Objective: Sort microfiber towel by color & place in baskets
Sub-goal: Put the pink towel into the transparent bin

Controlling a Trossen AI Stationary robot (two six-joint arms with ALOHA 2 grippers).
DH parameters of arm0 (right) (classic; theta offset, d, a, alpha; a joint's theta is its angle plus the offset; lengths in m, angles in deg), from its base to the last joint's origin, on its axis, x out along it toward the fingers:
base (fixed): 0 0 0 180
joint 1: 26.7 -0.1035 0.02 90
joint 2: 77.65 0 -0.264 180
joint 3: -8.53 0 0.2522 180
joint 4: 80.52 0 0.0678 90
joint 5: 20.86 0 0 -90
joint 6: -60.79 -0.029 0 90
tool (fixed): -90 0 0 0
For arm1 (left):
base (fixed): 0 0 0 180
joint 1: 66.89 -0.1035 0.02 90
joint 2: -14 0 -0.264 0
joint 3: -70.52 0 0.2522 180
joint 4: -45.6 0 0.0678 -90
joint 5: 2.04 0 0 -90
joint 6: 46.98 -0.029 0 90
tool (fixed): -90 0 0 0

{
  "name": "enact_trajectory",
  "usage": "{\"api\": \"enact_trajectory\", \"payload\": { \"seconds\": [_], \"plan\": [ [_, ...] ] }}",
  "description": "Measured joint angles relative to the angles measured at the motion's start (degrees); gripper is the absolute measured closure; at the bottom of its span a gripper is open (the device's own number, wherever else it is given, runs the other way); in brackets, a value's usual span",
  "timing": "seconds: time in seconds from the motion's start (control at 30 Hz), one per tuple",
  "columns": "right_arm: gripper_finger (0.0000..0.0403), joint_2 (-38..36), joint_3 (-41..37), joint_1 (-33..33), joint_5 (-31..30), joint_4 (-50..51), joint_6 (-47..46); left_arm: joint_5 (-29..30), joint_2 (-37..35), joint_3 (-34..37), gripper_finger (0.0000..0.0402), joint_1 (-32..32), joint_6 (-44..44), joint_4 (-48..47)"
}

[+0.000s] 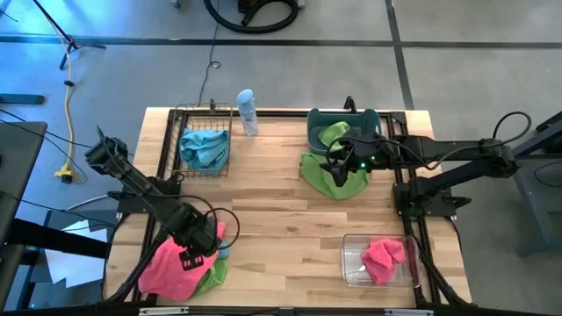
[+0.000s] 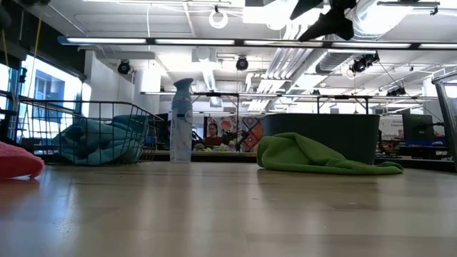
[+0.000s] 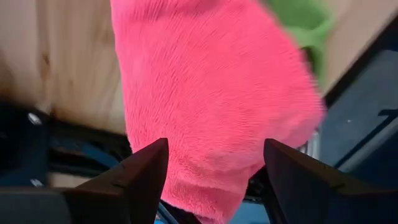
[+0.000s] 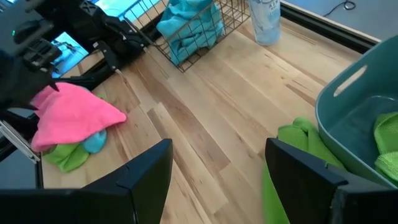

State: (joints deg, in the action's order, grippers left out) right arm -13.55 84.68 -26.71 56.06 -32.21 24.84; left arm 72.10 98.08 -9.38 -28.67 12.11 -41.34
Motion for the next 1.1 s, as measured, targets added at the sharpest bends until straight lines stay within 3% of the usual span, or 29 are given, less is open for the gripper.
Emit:
{"api": "enact_trajectory", "payload": {
  "seconds": [0.13,0.83,0.97,1.1],
  "plan": [
    [0.0151,0.00,-0.02,0.00,-0.44,0.81,0.00,-3.59,0.06,4.80,0.0150,0.25,4.46,3.01],
    [0.0151,0.02,-0.02,0.02,-1.09,1.22,0.42,-4.66,0.06,14.03,0.0157,2.36,14.37,14.07],
    [0.0151,0.02,-0.02,0.02,-2.10,1.25,0.44,-4.75,0.06,14.03,0.0213,2.34,14.49,13.96],
    [0.0151,0.02,-0.02,0.02,-2.98,1.27,0.44,-6.03,0.04,14.00,0.0344,2.34,12.68,13.92]
  ]
}}
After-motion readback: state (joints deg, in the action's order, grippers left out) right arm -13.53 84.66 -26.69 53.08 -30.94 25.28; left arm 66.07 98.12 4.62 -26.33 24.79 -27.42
